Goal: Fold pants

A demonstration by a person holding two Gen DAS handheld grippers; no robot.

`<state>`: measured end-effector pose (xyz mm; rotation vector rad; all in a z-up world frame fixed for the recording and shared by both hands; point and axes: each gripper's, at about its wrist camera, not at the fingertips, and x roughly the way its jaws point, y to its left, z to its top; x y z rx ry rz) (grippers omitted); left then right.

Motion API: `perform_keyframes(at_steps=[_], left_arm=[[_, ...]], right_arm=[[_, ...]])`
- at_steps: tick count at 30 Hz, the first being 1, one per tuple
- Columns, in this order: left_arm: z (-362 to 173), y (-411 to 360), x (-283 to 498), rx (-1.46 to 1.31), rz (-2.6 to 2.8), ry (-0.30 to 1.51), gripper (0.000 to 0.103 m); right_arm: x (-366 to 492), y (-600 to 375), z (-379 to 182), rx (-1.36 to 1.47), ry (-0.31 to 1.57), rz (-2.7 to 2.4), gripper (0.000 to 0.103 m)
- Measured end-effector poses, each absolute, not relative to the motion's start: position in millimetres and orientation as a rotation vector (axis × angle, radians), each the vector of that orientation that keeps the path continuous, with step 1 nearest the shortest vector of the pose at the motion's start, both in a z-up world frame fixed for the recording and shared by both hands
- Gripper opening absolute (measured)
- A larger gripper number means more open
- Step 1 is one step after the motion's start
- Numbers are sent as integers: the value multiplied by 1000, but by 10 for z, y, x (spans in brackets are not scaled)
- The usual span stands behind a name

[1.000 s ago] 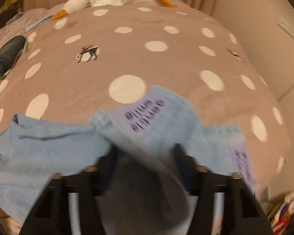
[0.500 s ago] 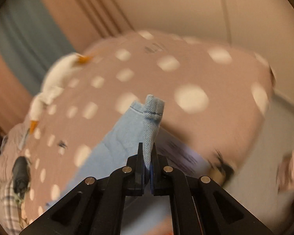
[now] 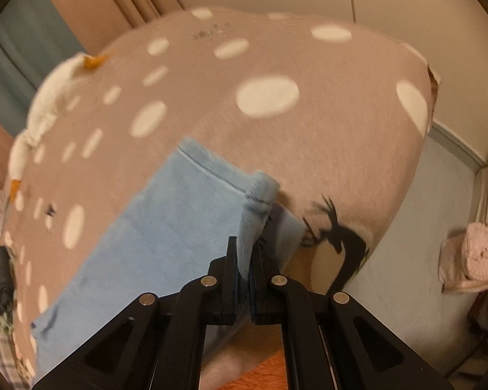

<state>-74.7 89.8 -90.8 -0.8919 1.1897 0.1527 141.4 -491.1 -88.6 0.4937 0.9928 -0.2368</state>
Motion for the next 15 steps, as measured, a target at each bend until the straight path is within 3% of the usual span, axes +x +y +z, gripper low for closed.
perform_keyframes(at_steps=[5, 7, 10, 12, 15], left_arm=[[-923, 912, -730, -886, 139, 1196, 22], [-879, 919, -735, -875, 134, 1193, 23], [-730, 919, -765, -817, 165, 1153, 39], [-633, 960, -804, -788, 204, 1121, 57], [-513, 1024, -830, -760, 244, 1053, 59]], right_arm=[[1415, -4929, -804, 488, 1006, -263, 5], [1383, -4906, -683, 442, 1012, -299, 16], [1372, -4803, -379, 350, 938, -328, 47], [1378, -4756, -243, 342, 907, -312, 50], [1459, -4472, -63, 313, 879, -203, 50]])
